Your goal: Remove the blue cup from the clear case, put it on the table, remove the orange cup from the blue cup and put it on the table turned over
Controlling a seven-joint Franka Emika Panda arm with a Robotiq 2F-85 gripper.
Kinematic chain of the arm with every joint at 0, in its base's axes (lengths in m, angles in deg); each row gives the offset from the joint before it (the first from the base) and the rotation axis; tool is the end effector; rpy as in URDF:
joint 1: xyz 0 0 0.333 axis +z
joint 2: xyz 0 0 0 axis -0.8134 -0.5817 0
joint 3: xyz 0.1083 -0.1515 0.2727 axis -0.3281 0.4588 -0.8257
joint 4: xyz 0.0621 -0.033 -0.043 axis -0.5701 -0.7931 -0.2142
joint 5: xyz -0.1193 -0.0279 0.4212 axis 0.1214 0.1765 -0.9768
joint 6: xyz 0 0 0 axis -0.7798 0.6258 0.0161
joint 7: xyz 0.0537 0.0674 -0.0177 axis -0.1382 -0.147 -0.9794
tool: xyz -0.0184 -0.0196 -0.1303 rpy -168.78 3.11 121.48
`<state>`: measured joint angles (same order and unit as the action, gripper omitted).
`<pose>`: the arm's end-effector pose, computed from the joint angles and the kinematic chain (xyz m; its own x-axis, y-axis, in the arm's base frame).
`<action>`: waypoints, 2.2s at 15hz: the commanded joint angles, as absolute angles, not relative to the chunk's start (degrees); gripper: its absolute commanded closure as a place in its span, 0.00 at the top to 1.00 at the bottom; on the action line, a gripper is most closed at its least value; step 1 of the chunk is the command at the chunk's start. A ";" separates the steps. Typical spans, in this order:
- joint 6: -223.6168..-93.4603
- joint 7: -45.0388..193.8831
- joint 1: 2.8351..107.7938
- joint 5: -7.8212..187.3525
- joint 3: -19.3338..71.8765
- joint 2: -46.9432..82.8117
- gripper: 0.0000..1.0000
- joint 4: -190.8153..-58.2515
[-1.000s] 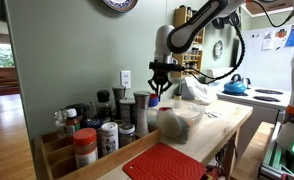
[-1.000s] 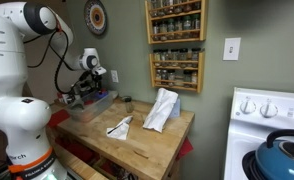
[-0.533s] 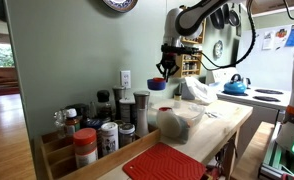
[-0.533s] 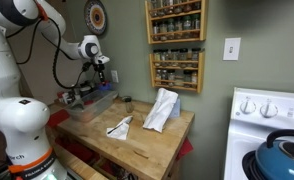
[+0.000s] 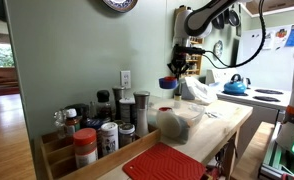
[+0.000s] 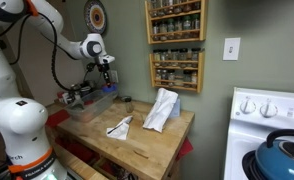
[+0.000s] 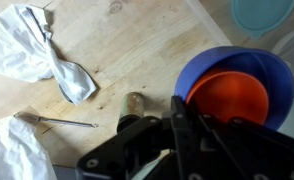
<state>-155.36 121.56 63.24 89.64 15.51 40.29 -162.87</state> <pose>0.5311 0.1466 0.3688 0.8186 -0.5637 0.1105 -0.5611 -0.8258 -0.0556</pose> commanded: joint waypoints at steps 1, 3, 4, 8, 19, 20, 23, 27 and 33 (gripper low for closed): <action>-154.83 121.44 61.79 90.35 14.77 39.88 0.02 -162.57; -155.17 115.99 60.82 90.58 16.00 39.97 0.02 -163.39; -155.66 111.47 60.48 89.20 16.61 40.08 0.02 -164.12; -155.67 96.69 57.99 86.08 19.34 40.82 0.02 -167.78; -159.98 73.78 54.16 83.19 23.47 39.47 0.02 -177.78; -161.31 73.97 53.91 83.43 23.56 38.94 0.02 -178.64; -166.76 75.35 53.30 83.51 23.88 37.51 0.02 -180.70; -174.11 76.73 52.81 82.48 24.05 35.31 0.02 -182.22; -182.77 85.42 52.12 83.87 24.77 32.56 0.32 -182.85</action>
<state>-178.74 80.48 52.38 84.00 24.20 33.21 -182.05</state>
